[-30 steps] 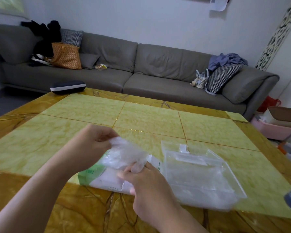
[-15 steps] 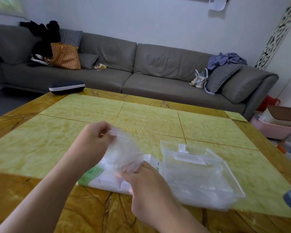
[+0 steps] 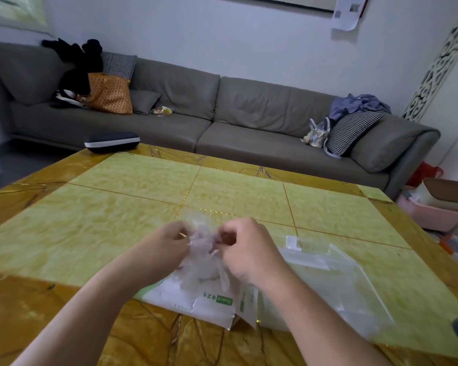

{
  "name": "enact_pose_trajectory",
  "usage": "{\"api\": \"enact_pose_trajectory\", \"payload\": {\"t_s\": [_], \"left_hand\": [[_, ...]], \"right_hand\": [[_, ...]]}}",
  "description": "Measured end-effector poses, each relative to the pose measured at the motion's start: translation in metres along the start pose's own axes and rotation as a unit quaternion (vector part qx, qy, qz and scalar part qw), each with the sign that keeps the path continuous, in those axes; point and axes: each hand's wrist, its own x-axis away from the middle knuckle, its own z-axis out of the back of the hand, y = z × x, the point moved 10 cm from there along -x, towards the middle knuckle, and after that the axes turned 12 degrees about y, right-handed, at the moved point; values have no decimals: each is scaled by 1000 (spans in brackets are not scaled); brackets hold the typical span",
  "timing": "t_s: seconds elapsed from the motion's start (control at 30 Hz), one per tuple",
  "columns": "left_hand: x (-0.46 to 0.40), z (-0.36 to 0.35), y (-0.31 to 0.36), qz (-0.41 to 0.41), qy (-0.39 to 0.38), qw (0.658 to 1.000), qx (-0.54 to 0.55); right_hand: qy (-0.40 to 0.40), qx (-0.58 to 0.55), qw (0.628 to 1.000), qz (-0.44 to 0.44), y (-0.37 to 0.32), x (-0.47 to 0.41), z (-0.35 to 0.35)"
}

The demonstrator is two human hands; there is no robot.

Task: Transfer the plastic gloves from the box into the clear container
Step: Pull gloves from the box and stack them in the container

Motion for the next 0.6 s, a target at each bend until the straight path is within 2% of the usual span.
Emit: {"api": "enact_pose_trajectory", "payload": {"t_s": [0.1, 0.2, 0.27, 0.37, 0.47, 0.6], "left_hand": [[-1, -11, -11, -8, -34, 998, -53], [1, -14, -13, -23, -43, 994, -103], [1, -15, -14, -36, -56, 992, -104], [0, -15, -18, -50, -71, 991, -98], [2, -16, -18, -46, -48, 995, -72], [2, -15, -8, -77, 26, 990, -111]], "right_hand": [[24, -27, 999, -19, 6, -6, -3], [15, -50, 998, -28, 10, -8, -7], [1, -106, 993, -51, 13, -9, -6], [-38, -233, 964, -123, 21, -8, -6], [-53, -286, 946, -141, 24, -10, -7], [-62, -308, 939, -136, 24, -10, -8]]}}
